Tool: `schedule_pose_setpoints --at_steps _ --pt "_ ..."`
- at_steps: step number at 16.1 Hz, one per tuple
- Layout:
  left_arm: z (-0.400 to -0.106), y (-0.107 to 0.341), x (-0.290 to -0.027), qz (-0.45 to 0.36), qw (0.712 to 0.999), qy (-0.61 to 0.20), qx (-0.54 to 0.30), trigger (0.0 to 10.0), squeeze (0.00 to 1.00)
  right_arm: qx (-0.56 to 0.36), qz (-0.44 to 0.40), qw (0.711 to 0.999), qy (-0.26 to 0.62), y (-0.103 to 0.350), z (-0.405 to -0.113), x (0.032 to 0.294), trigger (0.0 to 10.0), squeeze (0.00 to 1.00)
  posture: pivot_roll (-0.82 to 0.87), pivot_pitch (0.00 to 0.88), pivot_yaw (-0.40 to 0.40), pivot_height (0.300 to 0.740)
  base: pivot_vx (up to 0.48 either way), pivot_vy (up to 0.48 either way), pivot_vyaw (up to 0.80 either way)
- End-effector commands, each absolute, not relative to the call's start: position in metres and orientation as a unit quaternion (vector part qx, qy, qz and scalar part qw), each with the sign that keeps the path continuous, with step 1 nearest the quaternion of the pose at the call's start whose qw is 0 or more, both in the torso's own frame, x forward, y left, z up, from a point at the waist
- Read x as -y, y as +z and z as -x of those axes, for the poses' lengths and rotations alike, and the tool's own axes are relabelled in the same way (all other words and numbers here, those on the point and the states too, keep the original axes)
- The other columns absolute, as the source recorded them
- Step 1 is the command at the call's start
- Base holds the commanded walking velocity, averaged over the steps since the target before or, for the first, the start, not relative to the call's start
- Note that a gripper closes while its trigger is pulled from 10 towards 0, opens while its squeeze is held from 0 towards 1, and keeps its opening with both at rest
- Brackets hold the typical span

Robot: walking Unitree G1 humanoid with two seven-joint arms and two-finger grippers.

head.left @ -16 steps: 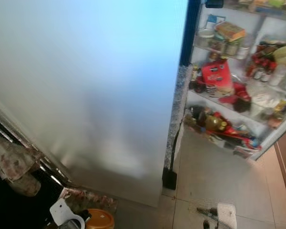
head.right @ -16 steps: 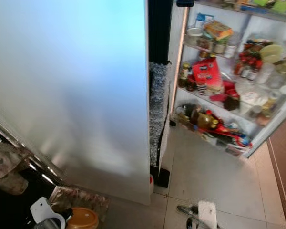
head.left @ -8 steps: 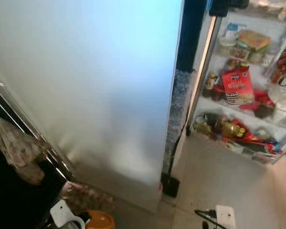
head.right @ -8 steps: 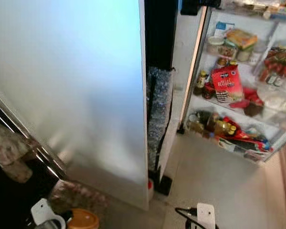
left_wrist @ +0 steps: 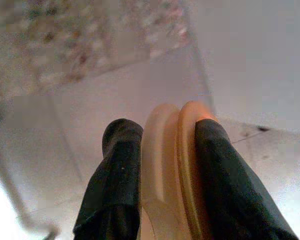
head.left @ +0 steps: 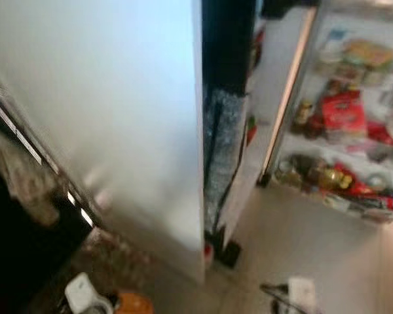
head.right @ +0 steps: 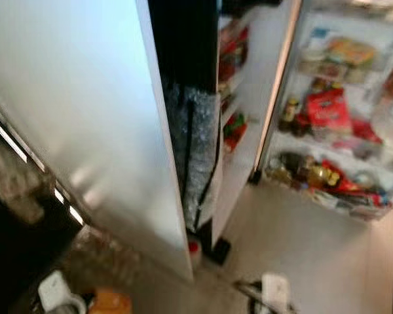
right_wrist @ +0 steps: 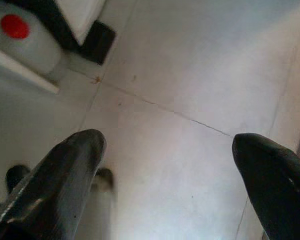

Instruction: Restocking fridge

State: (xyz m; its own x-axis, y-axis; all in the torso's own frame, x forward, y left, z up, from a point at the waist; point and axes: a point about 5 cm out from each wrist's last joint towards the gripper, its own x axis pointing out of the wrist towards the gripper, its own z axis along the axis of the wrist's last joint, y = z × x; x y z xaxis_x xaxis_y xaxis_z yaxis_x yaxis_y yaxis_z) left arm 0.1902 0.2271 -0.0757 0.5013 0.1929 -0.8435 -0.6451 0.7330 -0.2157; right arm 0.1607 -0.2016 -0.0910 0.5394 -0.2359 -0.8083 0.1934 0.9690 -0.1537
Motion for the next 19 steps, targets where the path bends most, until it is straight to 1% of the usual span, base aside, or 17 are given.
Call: schedule_pose_setpoints --at_steps 1,3,5,12,14,17,19 --pt "-0.1949 -0.0737 -0.2252 0.263 0.829 0.247 -0.428 10.0 0.00 -0.470 0.026 0.872 -0.131 -0.0914 -0.1582 0.2072 10.0 0.00 -0.05 0.029 0.084 0.740 0.000 -0.319 0.60" --pt "-0.1956 -0.0734 -0.2252 0.261 0.830 0.245 -0.428 10.0 0.00 -0.471 0.024 0.871 -0.135 -0.0906 -0.1603 0.2078 10.0 0.00 -0.05 0.038 0.086 0.740 0.000 -0.321 0.00" --pt "-0.1957 -0.0734 -0.2252 0.260 0.830 0.244 -0.428 10.0 0.00 -0.469 0.028 0.873 -0.131 -0.0901 -0.1614 0.2077 10.0 0.00 -0.05 0.038 0.086 0.740 0.000 -0.315 0.54" --pt "-0.1963 -0.0730 -0.2252 0.258 0.831 0.244 -0.428 10.0 0.00 -0.476 0.039 0.871 -0.116 -0.0904 -0.1610 0.2094 10.0 0.00 -0.05 0.052 0.086 0.740 0.000 -0.320 0.77" --pt "-0.1963 -0.0730 -0.2252 0.259 0.832 0.244 -0.427 10.0 0.00 -0.479 0.031 0.870 -0.111 -0.0908 -0.1610 0.2078 10.0 0.00 -0.05 0.054 0.086 0.740 0.000 -0.321 0.23" --pt "-0.1963 -0.0730 -0.2253 0.260 0.831 0.246 -0.426 10.0 0.00 -0.478 0.049 0.872 -0.092 -0.0904 -0.1626 0.2062 10.0 0.00 -0.04 0.054 0.087 0.740 0.000 -0.321 0.00" --pt "-0.1963 -0.0730 -0.2253 0.260 0.831 0.246 -0.426 10.0 0.00 -0.478 0.057 0.872 -0.087 -0.0901 -0.1632 0.2064 10.0 0.00 -0.04 0.054 0.087 0.740 0.000 -0.321 0.72"
